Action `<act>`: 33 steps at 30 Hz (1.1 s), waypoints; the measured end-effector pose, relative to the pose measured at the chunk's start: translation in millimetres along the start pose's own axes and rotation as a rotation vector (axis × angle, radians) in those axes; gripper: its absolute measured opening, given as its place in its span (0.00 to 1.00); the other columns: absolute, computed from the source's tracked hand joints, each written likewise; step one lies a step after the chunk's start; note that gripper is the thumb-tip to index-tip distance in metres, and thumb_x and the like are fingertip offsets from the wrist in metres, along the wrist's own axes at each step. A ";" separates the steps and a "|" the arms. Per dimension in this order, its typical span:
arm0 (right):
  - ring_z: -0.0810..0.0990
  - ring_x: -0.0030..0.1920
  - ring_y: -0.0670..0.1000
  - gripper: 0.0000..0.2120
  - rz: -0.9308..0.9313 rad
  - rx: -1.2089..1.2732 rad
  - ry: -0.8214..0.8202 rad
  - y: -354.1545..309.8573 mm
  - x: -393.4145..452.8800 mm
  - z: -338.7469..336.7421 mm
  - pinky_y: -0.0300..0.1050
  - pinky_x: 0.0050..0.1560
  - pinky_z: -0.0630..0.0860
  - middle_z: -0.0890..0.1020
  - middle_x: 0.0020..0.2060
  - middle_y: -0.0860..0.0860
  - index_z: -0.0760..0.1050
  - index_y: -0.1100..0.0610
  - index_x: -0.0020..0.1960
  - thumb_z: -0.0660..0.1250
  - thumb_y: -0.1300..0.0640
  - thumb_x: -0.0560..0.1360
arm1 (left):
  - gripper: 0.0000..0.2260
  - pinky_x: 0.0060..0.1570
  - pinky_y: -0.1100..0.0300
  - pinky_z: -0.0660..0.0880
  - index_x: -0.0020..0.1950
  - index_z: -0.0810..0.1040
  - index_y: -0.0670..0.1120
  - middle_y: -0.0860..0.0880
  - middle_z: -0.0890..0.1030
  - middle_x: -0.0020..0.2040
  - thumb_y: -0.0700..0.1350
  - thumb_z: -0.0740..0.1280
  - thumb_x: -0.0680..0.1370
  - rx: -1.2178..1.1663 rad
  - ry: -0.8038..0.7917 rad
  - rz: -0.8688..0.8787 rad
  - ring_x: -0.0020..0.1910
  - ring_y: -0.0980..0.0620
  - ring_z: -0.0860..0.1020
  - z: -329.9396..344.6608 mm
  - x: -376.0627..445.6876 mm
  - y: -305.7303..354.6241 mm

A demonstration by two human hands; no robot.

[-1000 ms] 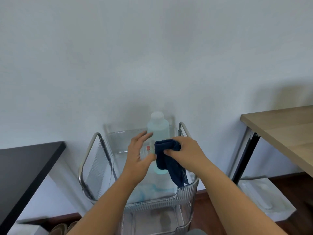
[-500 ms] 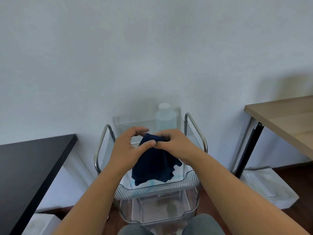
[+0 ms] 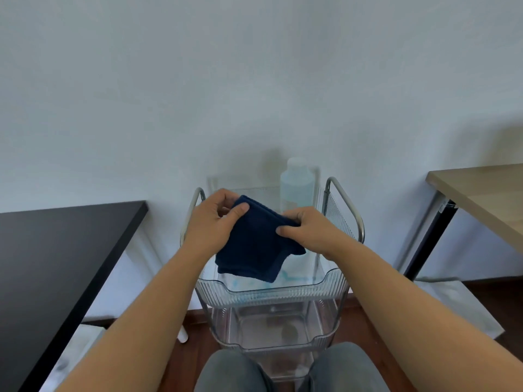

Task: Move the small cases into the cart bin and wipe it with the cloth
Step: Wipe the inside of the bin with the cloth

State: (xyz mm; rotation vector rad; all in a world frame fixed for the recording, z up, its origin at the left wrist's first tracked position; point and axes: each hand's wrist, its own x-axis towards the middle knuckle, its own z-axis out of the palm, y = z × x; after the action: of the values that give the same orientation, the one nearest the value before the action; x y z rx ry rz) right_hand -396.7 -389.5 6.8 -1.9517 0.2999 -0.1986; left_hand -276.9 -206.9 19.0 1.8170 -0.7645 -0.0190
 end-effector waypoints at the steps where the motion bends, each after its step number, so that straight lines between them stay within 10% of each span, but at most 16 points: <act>1: 0.82 0.42 0.57 0.08 -0.001 -0.020 0.001 -2.6 4.5 -0.4 0.53 0.42 0.80 0.84 0.45 0.61 0.84 0.54 0.48 0.66 0.62 0.75 | 0.03 0.40 0.62 0.77 0.43 0.80 0.58 0.58 0.82 0.40 0.50 0.72 0.75 -0.034 -0.010 -0.038 0.41 0.56 0.81 -3.6 3.9 -3.3; 7: 0.83 0.47 0.56 0.14 -0.020 -0.181 0.040 -15.1 35.9 5.3 0.51 0.44 0.81 0.85 0.46 0.53 0.83 0.50 0.56 0.64 0.62 0.77 | 0.04 0.44 0.60 0.74 0.43 0.80 0.56 0.53 0.83 0.43 0.47 0.71 0.76 0.044 -0.067 -0.099 0.41 0.57 0.80 -21.6 23.7 -18.9; 11: 0.81 0.42 0.50 0.16 -0.102 -0.316 0.096 -5.1 38.4 19.1 0.44 0.42 0.78 0.85 0.41 0.47 0.83 0.47 0.57 0.63 0.63 0.77 | 0.04 0.52 0.57 0.73 0.46 0.79 0.52 0.58 0.81 0.42 0.43 0.69 0.75 0.636 -0.153 0.299 0.44 0.54 0.81 -33.3 19.1 -25.0; 14: 0.77 0.34 0.46 0.12 0.002 -0.453 -0.105 22.2 29.5 33.8 0.36 0.35 0.71 0.80 0.31 0.43 0.83 0.50 0.56 0.65 0.60 0.77 | 0.06 0.61 0.52 0.66 0.52 0.81 0.55 0.56 0.82 0.50 0.49 0.68 0.76 1.099 -0.421 0.393 0.53 0.52 0.79 -33.5 2.9 -30.3; 17: 0.81 0.52 0.48 0.15 0.128 -0.640 -0.423 43.3 20.5 46.6 0.37 0.53 0.75 0.84 0.55 0.49 0.79 0.51 0.63 0.66 0.58 0.77 | 0.10 0.71 0.40 0.53 0.59 0.80 0.59 0.56 0.79 0.58 0.52 0.67 0.77 1.361 -0.670 0.301 0.65 0.50 0.71 -28.2 -16.6 -39.7; 24: 0.77 0.61 0.51 0.16 0.048 -0.616 -0.216 40.7 48.6 77.6 0.40 0.58 0.70 0.78 0.65 0.50 0.77 0.50 0.65 0.61 0.55 0.79 | 0.18 0.73 0.41 0.50 0.68 0.75 0.56 0.51 0.65 0.76 0.51 0.66 0.77 1.166 -0.165 0.281 0.77 0.43 0.55 -31.6 -17.7 -46.1; 33: 0.34 0.76 0.63 0.38 0.239 -1.009 -0.629 79.0 75.0 149.0 0.71 0.71 0.39 0.32 0.77 0.52 0.35 0.37 0.76 0.53 0.30 0.75 | 0.30 0.69 0.51 0.63 0.80 0.55 0.45 0.44 0.60 0.77 0.35 0.58 0.78 0.675 -0.003 -0.139 0.73 0.42 0.62 -26.6 26.2 -47.5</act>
State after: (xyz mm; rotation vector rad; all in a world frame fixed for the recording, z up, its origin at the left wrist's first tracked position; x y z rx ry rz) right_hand -293.2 -310.3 -123.8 -2.7883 0.2196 0.8716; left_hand -223.1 -189.0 -2.1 2.5077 -0.6905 0.1640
